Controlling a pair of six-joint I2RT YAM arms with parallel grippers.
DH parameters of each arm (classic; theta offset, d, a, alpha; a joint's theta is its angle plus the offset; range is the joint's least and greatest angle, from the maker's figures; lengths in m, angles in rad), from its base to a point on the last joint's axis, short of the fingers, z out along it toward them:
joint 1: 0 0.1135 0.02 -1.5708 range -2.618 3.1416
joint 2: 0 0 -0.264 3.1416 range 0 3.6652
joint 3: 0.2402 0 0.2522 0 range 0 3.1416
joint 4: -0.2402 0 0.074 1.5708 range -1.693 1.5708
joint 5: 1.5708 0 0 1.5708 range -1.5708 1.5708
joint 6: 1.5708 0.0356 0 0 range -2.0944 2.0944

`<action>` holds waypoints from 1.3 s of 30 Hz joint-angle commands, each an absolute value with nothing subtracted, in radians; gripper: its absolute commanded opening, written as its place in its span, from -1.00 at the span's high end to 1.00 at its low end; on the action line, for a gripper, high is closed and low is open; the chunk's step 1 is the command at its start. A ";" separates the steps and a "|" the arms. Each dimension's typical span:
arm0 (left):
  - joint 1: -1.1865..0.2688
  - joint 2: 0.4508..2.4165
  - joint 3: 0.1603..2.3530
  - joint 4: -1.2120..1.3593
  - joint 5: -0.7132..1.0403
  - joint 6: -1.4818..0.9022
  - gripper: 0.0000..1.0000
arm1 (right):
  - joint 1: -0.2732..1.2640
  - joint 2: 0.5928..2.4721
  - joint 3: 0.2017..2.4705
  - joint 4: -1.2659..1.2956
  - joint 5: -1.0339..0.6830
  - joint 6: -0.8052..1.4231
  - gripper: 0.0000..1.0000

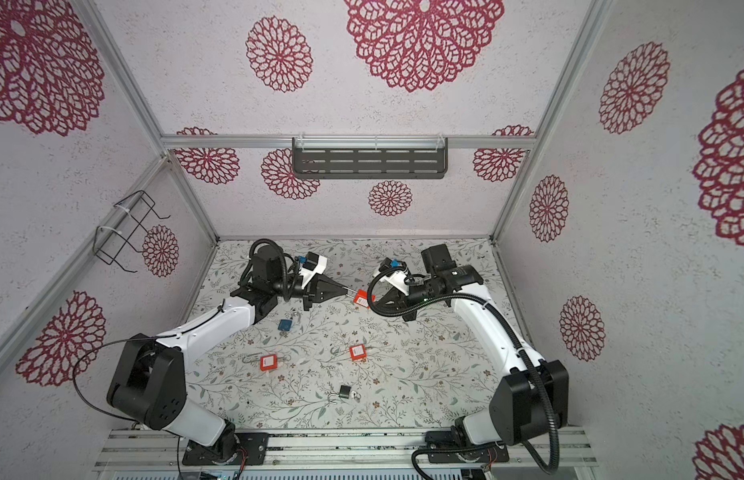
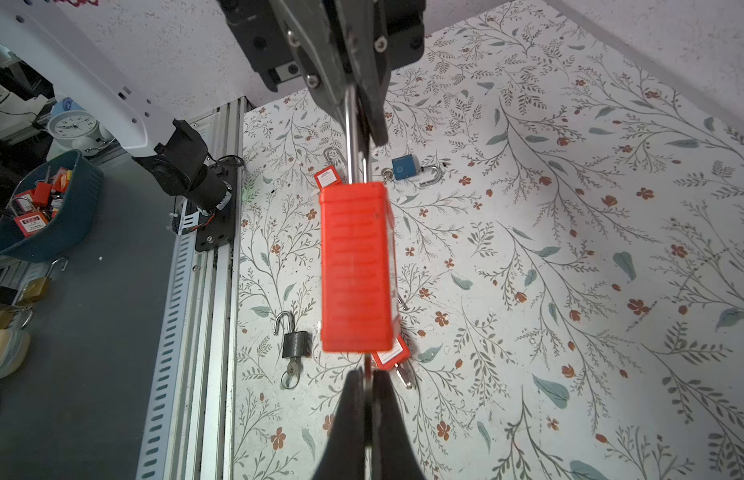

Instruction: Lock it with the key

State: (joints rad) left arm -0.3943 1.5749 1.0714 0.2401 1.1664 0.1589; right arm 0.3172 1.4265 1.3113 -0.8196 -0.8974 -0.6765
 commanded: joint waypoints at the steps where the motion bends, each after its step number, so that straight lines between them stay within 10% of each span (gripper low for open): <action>1: -0.362 1.563 1.121 0.325 1.204 0.120 1.00 | 0.314 1.325 1.246 -0.806 -0.762 -0.639 1.00; 22: -0.356 1.546 1.117 0.371 1.201 0.079 1.00 | 0.318 1.281 1.252 -0.768 -0.744 -0.699 0.93; 32: -0.357 1.546 1.121 0.356 1.219 0.077 1.00 | 0.318 1.244 1.236 -0.692 -0.685 -0.680 0.16; 39: -0.366 1.550 1.124 0.359 1.223 0.070 1.00 | 0.318 1.238 1.243 -0.607 -0.710 -0.655 0.11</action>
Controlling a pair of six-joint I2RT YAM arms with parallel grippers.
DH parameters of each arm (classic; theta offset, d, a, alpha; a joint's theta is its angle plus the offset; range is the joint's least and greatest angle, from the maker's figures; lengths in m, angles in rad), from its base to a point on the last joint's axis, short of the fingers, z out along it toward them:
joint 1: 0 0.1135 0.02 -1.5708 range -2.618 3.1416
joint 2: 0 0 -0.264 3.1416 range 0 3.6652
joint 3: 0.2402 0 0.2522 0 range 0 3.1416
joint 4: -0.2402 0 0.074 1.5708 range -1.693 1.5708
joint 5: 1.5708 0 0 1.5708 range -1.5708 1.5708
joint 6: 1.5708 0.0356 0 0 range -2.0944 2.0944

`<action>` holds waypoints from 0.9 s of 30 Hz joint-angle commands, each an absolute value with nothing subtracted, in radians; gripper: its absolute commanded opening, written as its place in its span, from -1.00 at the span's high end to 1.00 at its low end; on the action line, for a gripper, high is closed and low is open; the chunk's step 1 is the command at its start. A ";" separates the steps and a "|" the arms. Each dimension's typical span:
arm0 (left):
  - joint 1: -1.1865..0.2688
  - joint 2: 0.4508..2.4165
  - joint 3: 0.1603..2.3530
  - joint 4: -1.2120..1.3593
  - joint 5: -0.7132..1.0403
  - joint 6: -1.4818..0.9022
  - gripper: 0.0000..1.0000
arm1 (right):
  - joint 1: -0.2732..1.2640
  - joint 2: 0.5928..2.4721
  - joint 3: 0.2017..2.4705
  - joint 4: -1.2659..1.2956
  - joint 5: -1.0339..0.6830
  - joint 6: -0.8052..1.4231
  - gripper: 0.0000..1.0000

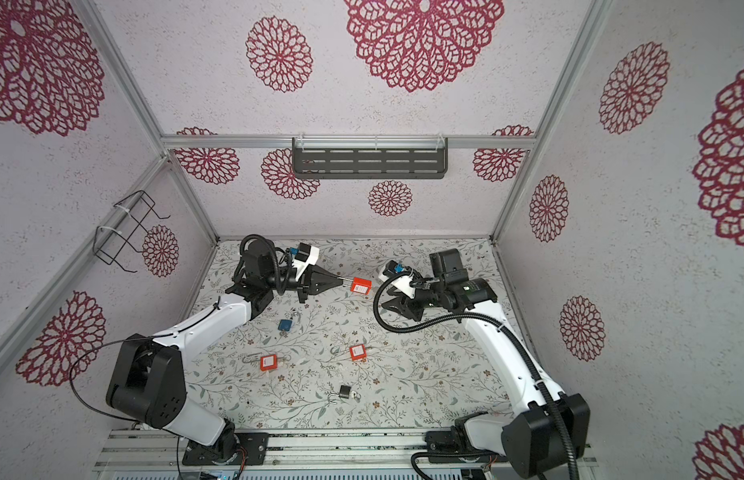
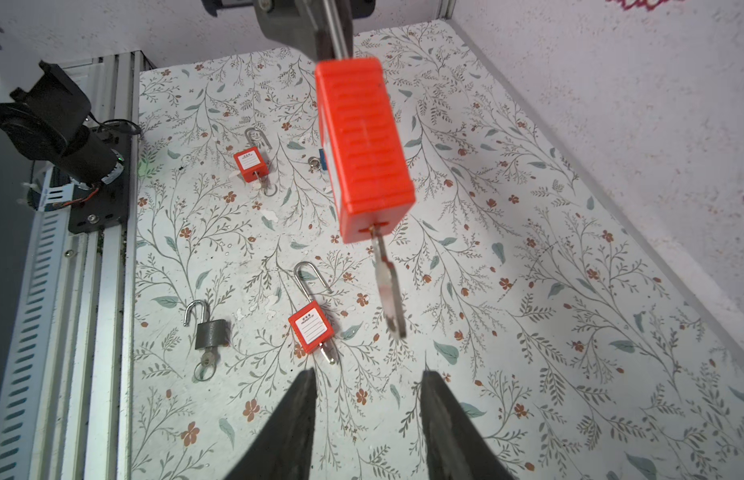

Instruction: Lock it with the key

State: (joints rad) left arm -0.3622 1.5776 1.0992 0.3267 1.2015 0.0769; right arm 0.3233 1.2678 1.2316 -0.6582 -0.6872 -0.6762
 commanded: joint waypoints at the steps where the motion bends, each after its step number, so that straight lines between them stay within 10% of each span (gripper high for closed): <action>1: -0.368 1.551 1.126 0.359 1.225 0.069 1.00 | 0.318 1.240 1.246 -0.604 -0.713 -0.654 0.11; 27: -0.391 1.581 1.160 0.309 1.239 0.089 1.00 | 0.319 1.266 1.267 -0.554 -0.806 -0.673 0.49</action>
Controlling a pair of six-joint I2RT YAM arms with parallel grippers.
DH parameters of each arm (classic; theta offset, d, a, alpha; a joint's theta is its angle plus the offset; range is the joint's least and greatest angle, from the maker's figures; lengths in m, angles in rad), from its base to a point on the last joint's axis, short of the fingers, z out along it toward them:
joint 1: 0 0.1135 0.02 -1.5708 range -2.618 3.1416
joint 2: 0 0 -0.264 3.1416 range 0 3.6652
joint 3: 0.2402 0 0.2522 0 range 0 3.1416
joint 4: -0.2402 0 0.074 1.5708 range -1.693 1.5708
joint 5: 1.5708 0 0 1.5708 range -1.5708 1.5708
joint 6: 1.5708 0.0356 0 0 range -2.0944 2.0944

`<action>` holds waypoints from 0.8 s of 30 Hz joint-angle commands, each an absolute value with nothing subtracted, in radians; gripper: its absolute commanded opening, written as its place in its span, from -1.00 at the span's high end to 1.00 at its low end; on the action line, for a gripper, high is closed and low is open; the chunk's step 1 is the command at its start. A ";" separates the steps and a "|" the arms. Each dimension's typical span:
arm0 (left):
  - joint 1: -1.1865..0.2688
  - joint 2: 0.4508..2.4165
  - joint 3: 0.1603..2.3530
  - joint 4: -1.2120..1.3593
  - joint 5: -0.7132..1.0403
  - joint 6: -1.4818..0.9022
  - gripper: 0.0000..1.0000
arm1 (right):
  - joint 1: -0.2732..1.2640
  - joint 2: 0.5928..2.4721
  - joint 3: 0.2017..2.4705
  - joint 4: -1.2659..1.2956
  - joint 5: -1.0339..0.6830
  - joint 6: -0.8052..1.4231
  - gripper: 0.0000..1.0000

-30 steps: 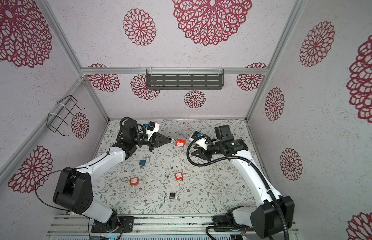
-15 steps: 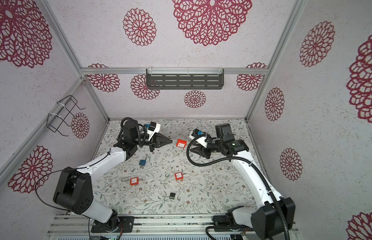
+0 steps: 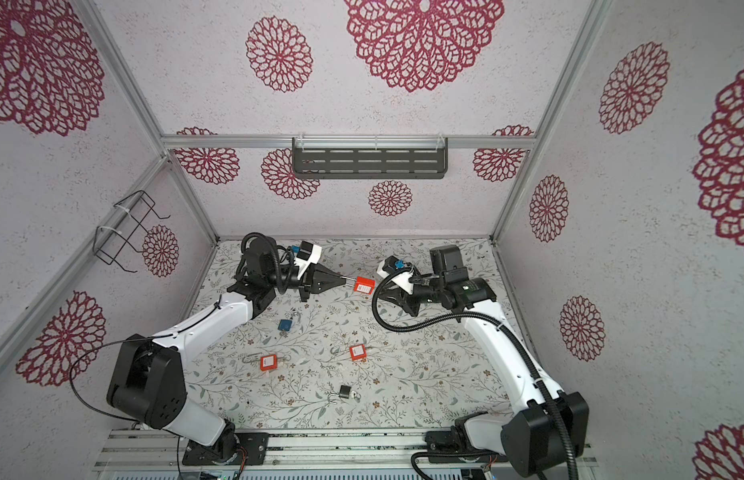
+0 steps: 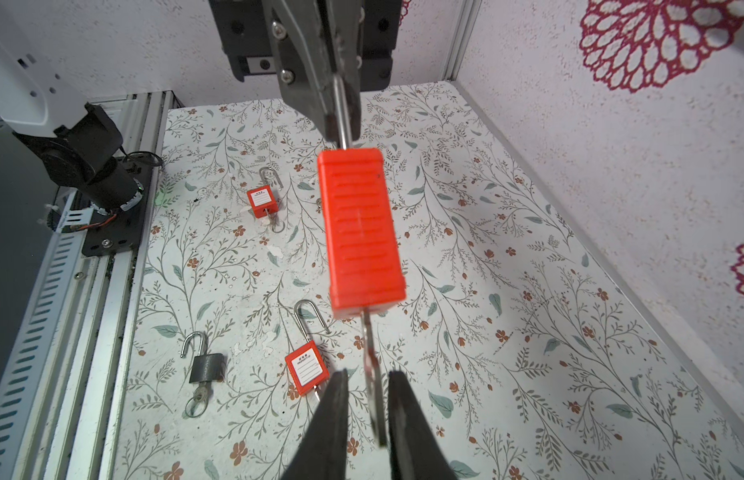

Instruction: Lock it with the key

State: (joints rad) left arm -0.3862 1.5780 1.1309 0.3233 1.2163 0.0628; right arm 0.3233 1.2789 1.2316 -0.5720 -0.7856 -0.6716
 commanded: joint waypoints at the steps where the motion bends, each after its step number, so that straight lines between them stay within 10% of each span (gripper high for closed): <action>1: -0.392 1.580 1.162 0.294 1.239 0.100 1.00 | 0.319 1.266 1.267 -0.552 -0.803 -0.675 0.46; 14: -0.394 1.575 1.183 0.221 1.237 0.149 1.00 | 0.318 1.290 1.298 -0.653 -0.809 -0.755 1.00; 24: -0.365 1.525 1.186 0.068 1.224 0.258 1.00 | 0.303 1.275 1.279 -0.740 -0.765 -0.810 1.00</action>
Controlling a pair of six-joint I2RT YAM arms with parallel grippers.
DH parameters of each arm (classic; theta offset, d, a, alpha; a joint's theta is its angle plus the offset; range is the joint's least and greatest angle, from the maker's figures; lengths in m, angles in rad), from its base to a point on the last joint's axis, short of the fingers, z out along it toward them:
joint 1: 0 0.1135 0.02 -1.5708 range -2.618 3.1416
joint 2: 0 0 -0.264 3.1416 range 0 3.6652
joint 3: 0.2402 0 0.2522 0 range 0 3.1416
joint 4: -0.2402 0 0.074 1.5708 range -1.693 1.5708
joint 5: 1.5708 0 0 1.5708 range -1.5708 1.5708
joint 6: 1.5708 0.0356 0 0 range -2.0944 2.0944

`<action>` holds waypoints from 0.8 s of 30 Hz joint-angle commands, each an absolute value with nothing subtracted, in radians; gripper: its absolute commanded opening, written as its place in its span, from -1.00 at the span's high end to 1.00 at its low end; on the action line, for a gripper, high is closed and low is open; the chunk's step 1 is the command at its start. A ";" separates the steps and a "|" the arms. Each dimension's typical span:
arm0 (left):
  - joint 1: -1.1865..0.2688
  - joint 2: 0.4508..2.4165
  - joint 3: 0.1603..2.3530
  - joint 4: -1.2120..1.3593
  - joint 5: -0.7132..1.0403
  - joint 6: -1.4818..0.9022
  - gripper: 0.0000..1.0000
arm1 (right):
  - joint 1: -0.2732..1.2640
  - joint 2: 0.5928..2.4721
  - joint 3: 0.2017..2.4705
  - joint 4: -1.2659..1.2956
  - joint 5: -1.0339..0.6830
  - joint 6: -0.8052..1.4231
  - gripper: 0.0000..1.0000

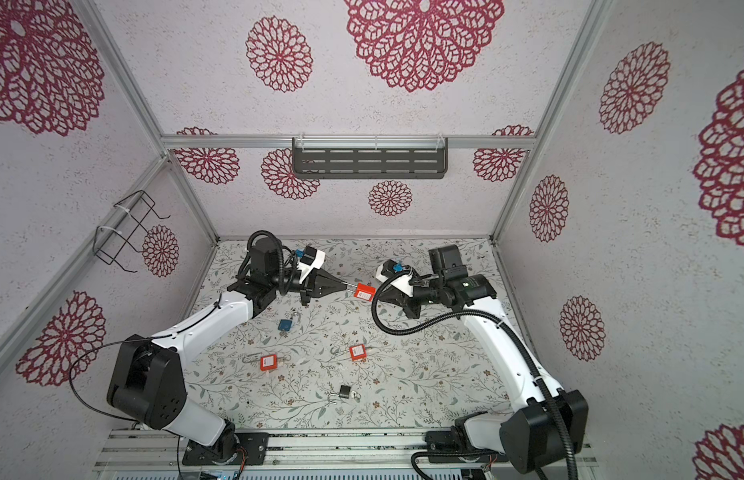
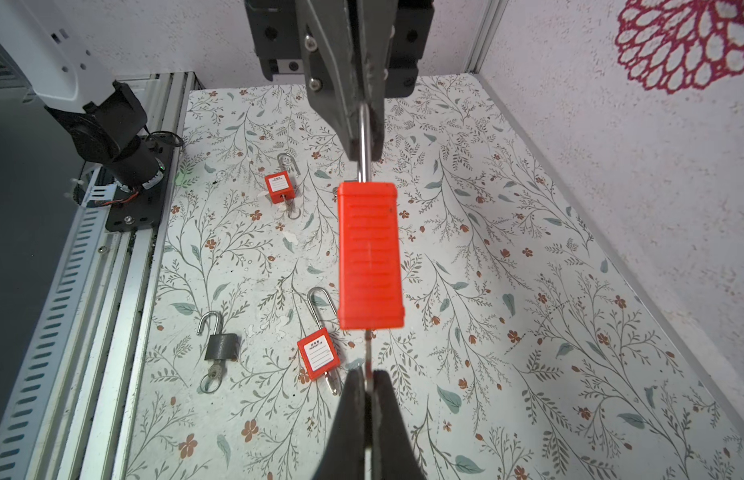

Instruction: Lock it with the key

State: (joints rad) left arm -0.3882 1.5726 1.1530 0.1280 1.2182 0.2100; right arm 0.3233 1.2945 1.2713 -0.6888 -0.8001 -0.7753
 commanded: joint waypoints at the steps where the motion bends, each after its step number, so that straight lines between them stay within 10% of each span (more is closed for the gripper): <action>1: -0.361 1.521 1.185 0.062 1.224 0.263 1.00 | 0.300 1.268 1.270 -0.735 -0.762 -0.807 1.00; 18: -0.341 1.509 1.192 0.008 1.199 0.316 1.00 | 0.273 1.245 1.193 -0.758 -0.791 -0.762 1.00; 24: -0.340 1.561 1.371 -0.538 1.112 0.687 1.00 | 0.265 1.149 1.042 -0.588 -0.686 -0.685 1.00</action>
